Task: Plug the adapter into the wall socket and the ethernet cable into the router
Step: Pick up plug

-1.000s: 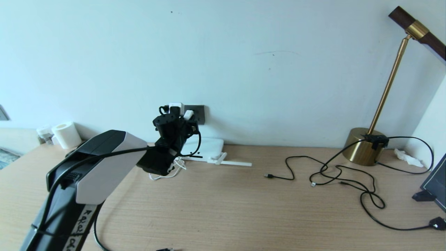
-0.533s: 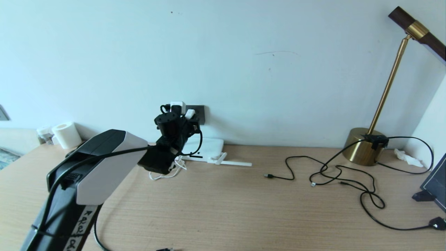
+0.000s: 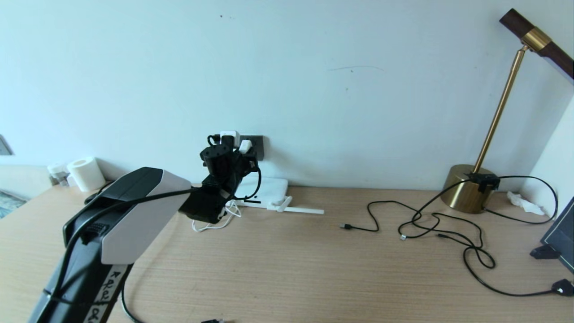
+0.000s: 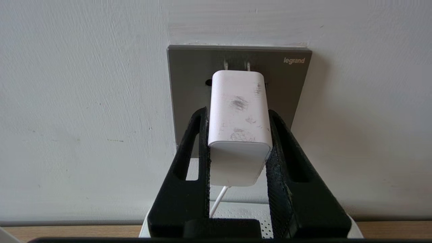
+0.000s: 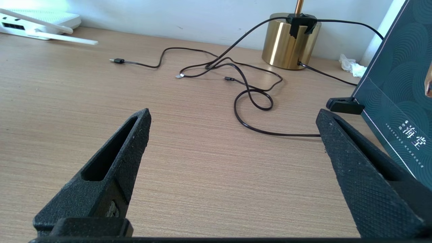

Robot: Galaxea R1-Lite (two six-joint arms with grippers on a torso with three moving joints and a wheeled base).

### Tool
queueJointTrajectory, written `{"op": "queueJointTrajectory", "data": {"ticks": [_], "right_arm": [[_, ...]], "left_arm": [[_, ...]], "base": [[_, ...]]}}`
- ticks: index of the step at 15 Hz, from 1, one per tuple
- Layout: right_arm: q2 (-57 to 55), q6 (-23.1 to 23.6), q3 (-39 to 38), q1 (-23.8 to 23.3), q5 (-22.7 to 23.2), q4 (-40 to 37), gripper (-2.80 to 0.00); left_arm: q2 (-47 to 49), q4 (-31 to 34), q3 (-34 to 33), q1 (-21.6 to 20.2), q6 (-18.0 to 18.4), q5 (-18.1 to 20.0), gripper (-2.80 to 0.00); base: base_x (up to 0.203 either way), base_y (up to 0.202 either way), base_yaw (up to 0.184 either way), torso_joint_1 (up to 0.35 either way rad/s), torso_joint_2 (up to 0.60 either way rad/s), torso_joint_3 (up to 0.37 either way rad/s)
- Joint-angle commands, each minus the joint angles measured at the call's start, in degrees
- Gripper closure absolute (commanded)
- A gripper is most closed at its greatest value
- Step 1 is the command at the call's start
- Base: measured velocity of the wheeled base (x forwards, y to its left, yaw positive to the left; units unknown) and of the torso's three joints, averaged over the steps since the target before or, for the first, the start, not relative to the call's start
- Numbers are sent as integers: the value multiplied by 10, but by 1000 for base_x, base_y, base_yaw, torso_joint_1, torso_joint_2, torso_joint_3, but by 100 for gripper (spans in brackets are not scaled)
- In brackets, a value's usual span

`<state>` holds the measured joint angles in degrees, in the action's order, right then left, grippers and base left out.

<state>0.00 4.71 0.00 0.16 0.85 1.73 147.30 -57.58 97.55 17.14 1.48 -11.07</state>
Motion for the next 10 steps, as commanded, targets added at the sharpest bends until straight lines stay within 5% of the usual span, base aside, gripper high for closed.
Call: {"op": "queueJointTrajectory", "data": {"ticks": [1, 10], "right_arm": [[0, 0, -6, 0, 0, 0, -280], [0, 0, -6, 0, 0, 0, -280]], "left_arm": [[0, -3, 2, 0, -1, -2, 0], [-2, 4, 1, 1, -19, -3, 0]], "base": [[0, 0, 0, 0, 0, 0], [0, 0, 0, 0, 0, 0]]}}
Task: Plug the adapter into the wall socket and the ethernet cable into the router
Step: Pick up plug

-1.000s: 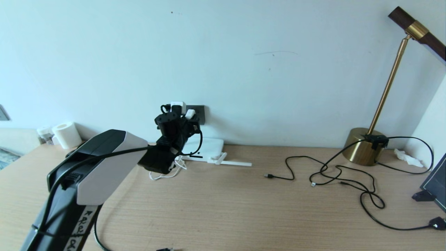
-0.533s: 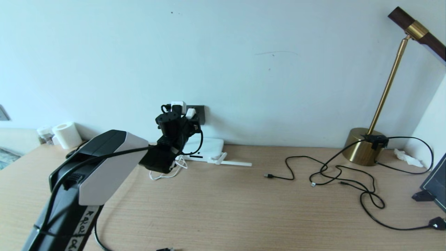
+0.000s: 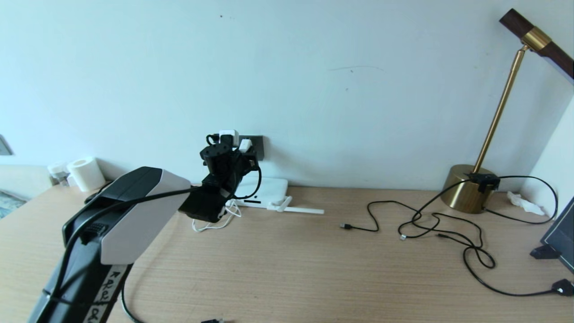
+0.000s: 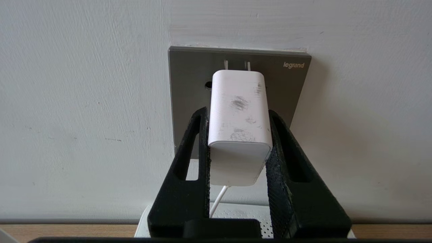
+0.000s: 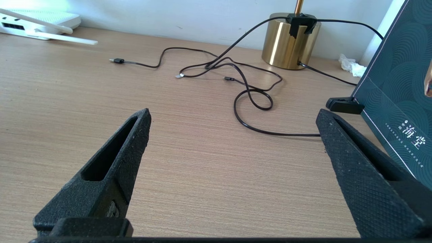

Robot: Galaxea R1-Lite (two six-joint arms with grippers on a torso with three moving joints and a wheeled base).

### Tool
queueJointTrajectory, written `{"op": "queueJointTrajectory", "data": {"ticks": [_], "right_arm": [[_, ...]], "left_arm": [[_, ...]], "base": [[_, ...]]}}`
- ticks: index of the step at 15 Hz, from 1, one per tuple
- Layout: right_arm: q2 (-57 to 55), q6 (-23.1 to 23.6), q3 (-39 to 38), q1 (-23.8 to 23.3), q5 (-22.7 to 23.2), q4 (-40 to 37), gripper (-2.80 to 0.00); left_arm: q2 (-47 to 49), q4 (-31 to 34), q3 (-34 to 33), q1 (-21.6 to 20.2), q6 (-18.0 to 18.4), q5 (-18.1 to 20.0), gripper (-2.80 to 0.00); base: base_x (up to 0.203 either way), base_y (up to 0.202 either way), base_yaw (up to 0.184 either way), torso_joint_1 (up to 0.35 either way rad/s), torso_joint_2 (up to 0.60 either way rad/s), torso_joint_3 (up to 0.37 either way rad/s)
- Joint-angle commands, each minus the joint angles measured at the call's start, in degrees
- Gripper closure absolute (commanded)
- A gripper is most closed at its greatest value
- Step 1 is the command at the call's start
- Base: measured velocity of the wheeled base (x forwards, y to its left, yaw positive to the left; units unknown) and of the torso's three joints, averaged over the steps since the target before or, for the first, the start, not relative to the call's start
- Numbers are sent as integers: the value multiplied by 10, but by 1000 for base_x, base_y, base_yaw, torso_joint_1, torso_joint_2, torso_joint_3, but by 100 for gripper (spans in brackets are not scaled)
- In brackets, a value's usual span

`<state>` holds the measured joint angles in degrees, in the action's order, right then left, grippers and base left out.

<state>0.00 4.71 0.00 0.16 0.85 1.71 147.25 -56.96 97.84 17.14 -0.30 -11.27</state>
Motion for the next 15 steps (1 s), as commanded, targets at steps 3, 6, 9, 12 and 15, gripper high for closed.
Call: {"op": "queueJointTrajectory", "data": {"ticks": [3, 6, 9, 12, 15], "right_arm": [[0, 0, -6, 0, 0, 1, -280], [0, 0, -6, 0, 0, 1, -280], [0, 0, -6, 0, 0, 1, -280], [0, 0, -6, 0, 0, 1, -280], [0, 0, -6, 0, 0, 1, -280]], "left_arm": [[-7, -4, -7, 2, -2, -5, 0], [-20, -6, -34, 6, -25, -12, 0], [-21, -6, -33, 5, -25, -13, 0], [-19, -1, -30, 3, -25, -12, 0], [-18, 15, -27, 0, -25, -10, 0]], "base": [[0, 0, 0, 0, 0, 0], [0, 0, 0, 0, 0, 0], [0, 0, 0, 0, 0, 0], [0, 0, 0, 0, 0, 0], [0, 0, 0, 0, 0, 0]]}}
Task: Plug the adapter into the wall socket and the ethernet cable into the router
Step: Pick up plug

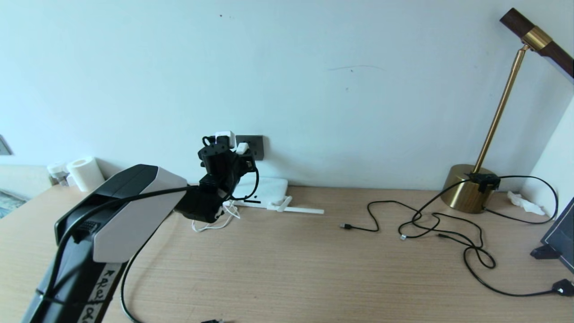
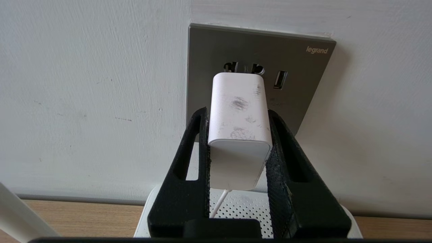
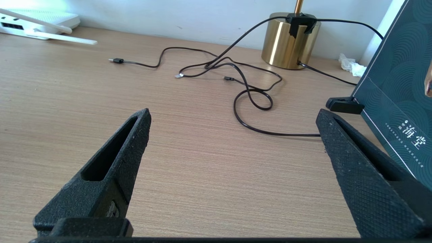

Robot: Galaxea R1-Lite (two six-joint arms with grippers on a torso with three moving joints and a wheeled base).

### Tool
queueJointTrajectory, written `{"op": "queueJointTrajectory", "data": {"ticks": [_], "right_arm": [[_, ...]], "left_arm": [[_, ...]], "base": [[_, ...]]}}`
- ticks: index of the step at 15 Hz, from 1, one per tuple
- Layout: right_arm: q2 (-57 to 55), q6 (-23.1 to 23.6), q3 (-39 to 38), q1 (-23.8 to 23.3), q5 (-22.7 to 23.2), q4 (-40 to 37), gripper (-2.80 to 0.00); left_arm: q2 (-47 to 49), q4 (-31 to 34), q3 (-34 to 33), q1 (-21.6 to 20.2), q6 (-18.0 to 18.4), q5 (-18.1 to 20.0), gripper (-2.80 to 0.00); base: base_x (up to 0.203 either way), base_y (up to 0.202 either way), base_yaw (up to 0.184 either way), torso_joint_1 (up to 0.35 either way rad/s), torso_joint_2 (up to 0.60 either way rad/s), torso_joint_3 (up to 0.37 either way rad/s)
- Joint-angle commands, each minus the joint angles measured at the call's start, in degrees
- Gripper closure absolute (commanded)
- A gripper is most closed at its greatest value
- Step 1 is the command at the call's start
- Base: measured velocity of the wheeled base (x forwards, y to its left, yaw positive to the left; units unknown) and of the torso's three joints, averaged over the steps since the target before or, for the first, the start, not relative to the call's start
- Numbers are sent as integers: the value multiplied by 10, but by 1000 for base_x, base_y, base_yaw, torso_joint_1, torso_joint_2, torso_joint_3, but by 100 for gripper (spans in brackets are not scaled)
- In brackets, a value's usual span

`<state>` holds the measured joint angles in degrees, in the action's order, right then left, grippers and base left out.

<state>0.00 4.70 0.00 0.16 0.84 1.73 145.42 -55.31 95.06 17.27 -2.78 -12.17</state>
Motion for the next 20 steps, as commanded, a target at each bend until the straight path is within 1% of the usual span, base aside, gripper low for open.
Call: {"op": "queueJointTrajectory", "data": {"ticks": [1, 12, 16, 19, 20], "right_arm": [[0, 0, -6, 0, 0, 0, -280], [-1, 0, -6, 0, 0, 0, -280], [0, 0, -6, 0, 0, 0, -280], [0, 0, -6, 0, 0, 0, -280], [0, 0, -6, 0, 0, 0, -280]], "left_arm": [[2, 0, 5, -1, -1, 0, 0], [16, 17, 40, -3, 2, 2, 0], [15, 25, 43, -6, 4, 2, 0], [16, 24, 46, -10, 32, 6, 0], [15, 23, 46, -10, 34, 9, 0]], "base": [[0, 0, 0, 0, 0, 0], [0, 0, 0, 0, 0, 0], [0, 0, 0, 0, 0, 0], [0, 0, 0, 0, 0, 0], [0, 0, 0, 0, 0, 0]]}}
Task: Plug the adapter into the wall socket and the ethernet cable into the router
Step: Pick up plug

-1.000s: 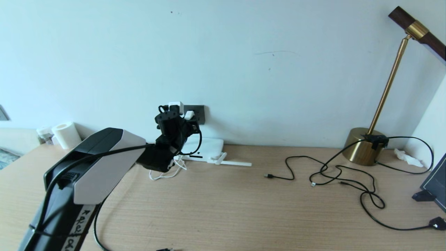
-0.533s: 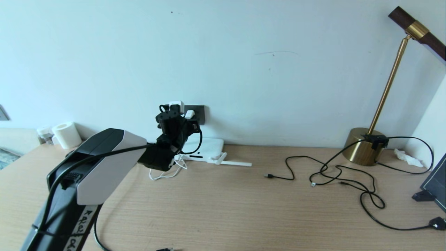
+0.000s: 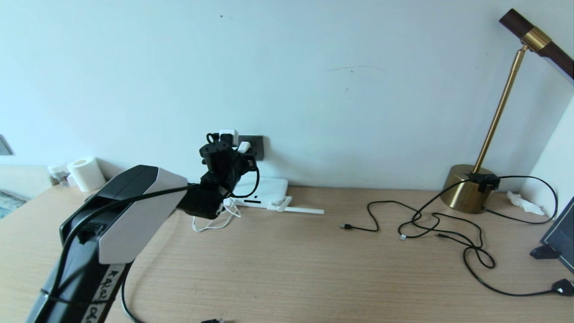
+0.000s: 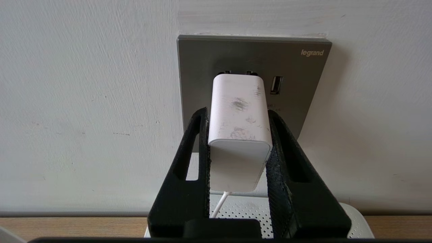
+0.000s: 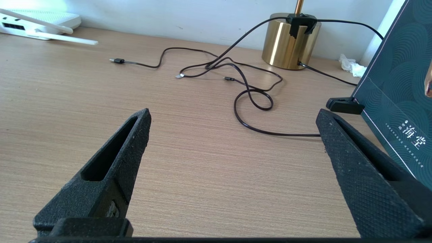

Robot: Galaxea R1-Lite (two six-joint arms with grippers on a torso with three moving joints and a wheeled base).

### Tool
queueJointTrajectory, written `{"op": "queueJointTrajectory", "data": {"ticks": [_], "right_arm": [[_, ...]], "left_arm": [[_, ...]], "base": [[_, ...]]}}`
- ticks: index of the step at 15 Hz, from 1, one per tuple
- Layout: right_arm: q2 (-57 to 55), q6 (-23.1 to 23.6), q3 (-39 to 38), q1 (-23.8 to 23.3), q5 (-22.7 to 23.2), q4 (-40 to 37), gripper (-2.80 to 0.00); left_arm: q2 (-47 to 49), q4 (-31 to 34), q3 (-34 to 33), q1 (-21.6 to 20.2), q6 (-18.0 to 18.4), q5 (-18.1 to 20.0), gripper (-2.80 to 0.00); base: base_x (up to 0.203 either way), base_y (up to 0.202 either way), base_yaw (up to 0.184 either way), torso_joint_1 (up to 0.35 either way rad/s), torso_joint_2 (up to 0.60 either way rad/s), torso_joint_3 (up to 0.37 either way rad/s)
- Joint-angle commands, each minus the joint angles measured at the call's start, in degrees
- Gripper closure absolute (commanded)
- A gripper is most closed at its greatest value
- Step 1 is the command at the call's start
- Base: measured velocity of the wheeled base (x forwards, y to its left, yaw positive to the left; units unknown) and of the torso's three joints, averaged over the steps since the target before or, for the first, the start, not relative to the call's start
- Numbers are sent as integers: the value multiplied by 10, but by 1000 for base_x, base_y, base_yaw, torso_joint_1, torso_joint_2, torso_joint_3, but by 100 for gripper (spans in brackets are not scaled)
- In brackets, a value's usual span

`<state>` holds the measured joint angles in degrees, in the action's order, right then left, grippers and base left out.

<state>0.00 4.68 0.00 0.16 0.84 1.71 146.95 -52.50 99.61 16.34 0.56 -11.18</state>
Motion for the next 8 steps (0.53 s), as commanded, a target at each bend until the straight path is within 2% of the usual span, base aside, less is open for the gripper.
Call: {"op": "queueJointTrajectory", "data": {"ticks": [1, 8], "right_arm": [[-1, 1, -6, 0, 0, 1, -280], [0, 1, -6, 0, 0, 1, -280]], "left_arm": [[0, -5, 1, -2, 4, -1, 0], [-5, -4, 1, -2, 15, 1, 0]], "base": [[0, 0, 0, 0, 0, 0], [0, 0, 0, 0, 0, 0]]}}
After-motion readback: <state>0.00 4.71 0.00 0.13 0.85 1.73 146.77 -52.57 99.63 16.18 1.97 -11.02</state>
